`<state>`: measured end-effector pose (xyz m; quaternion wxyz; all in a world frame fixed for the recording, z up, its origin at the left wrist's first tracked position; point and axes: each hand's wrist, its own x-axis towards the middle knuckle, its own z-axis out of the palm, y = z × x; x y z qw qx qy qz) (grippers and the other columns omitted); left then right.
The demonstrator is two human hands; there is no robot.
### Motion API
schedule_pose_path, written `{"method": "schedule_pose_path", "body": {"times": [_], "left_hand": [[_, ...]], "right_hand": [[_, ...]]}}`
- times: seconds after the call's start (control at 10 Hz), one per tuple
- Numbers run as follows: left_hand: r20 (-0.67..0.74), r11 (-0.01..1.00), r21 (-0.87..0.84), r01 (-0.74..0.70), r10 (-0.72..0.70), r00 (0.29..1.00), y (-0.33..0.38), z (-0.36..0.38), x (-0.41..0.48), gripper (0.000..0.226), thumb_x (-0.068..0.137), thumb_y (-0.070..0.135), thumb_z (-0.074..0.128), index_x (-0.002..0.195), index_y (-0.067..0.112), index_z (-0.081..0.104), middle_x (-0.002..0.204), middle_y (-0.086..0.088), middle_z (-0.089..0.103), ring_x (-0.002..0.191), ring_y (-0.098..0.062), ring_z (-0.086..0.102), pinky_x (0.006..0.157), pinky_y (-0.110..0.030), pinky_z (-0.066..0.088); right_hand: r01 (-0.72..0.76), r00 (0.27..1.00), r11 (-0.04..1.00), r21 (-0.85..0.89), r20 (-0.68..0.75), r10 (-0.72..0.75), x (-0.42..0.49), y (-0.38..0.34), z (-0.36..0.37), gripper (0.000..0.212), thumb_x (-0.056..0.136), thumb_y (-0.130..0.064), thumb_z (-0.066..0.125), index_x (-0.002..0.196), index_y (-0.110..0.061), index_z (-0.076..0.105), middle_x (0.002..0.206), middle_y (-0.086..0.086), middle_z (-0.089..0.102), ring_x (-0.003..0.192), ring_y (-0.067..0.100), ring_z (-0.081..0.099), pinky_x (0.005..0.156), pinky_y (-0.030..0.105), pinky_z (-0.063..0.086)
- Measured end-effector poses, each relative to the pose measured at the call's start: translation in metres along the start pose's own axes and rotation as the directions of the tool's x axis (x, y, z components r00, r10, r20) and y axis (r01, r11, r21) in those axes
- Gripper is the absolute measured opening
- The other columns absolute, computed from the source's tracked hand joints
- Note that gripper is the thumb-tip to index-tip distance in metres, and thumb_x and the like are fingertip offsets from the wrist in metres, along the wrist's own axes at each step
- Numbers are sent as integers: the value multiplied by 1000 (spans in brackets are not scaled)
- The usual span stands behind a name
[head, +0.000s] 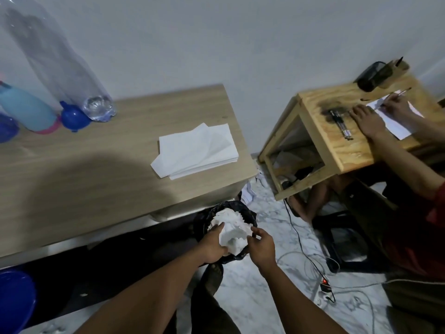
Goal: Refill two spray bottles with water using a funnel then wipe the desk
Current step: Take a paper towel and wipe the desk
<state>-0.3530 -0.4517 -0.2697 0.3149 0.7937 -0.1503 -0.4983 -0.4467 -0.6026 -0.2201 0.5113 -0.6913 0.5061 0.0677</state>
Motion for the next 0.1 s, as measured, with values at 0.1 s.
{"method": "schedule_pose_path", "body": {"times": [0.1], "left_hand": [[-113, 997, -77, -11, 2, 994, 13, -16, -21, 70, 81, 22, 72, 145, 19, 43, 141, 12, 44, 131, -11, 45, 112, -33, 38]], "right_hand": [[36, 999, 999, -13, 33, -35, -3, -8, 8, 28, 92, -9, 64, 121, -8, 66, 113, 2, 65, 111, 21, 63, 98, 34, 50]]}}
